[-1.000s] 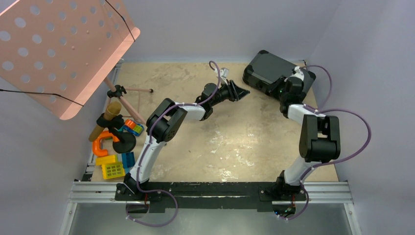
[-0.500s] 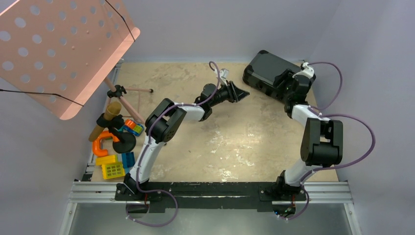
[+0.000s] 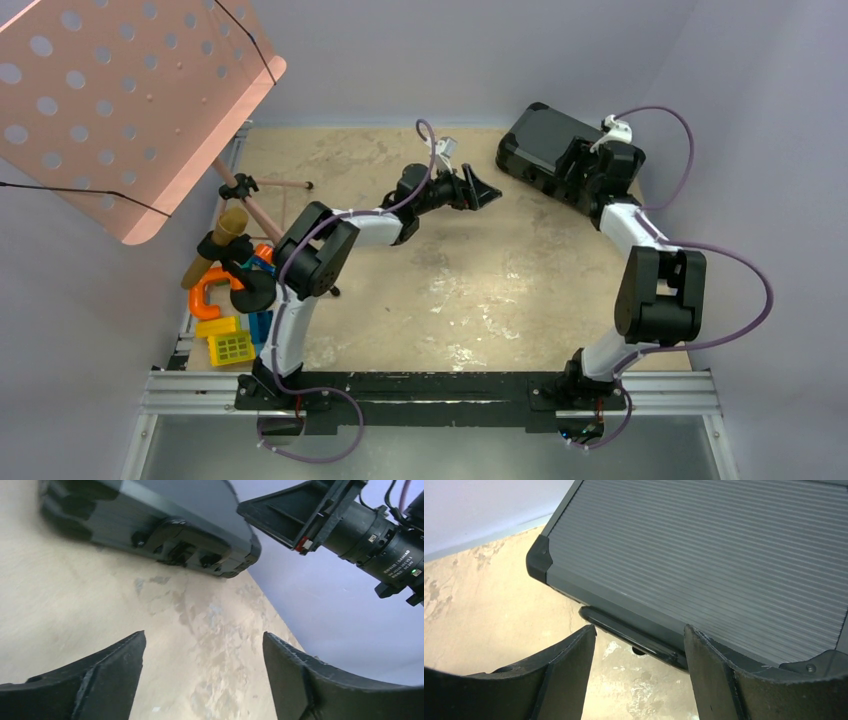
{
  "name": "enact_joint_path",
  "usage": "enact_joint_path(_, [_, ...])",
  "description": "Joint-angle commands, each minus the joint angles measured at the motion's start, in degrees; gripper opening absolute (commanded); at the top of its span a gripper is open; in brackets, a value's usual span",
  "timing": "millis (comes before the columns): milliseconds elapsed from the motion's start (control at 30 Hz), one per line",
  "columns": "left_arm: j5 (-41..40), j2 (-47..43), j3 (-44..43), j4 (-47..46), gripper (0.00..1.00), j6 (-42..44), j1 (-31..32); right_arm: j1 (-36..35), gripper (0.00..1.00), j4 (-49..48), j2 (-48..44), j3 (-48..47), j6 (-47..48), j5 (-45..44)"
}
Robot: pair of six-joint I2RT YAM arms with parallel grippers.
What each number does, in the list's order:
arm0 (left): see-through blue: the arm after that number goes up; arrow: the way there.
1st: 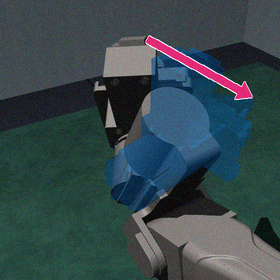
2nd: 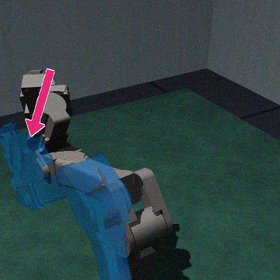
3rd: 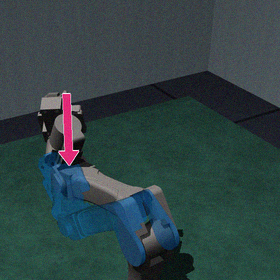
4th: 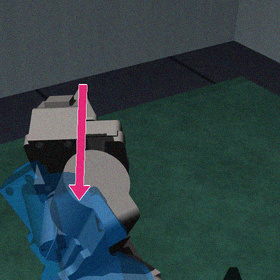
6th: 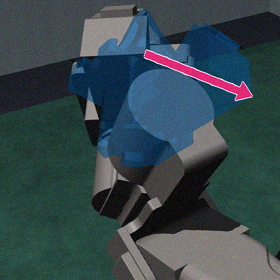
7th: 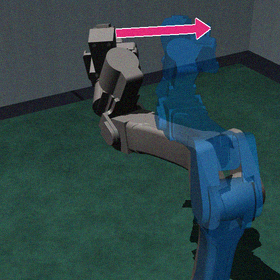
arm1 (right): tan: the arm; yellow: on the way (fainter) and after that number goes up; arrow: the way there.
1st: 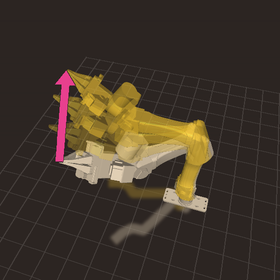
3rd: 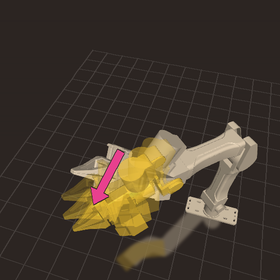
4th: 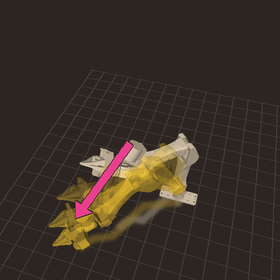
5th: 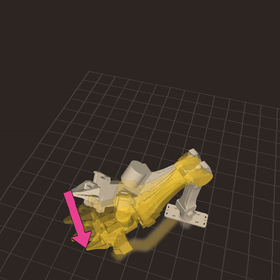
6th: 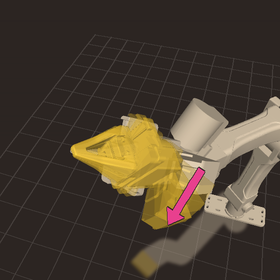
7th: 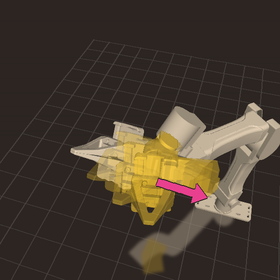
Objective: Pack up texas hold em set
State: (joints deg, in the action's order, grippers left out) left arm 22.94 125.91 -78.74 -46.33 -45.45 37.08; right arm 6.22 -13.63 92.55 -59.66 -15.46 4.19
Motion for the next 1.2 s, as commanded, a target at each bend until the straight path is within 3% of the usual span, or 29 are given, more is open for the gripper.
enact_joint_path(0, [-1.16,-8.52,5.81,6.5,0.95,3.95,-2.92,-0.08,0.7,2.85,-2.47,-0.26,1.88,2.5])
enact_joint_path(300, [-9.57,-26.82,14.57,31.3,1.0,14.24,-6.91,-0.11,0.7,7.12,-12.17,4.13,1.42,4.72])
enact_joint_path(600, [-22.46,-48.51,20.74,53.01,1.0,19.51,-9.49,-0.12,0.7,12.11,-30.08,10.4,3.84,2.71])
enact_joint_path(900, [-32.01,-66.95,26.0,63.14,1.0,21.74,-9.42,-0.07,0.71,10.97,-46.65,19.67,7.47,0.53])
enact_joint_path(1167, [-33.3,-70.45,25.56,66.99,1.0,22.69,-9.44,-0.07,0.71,10.7,-49.43,21.2,7.54,1.24])
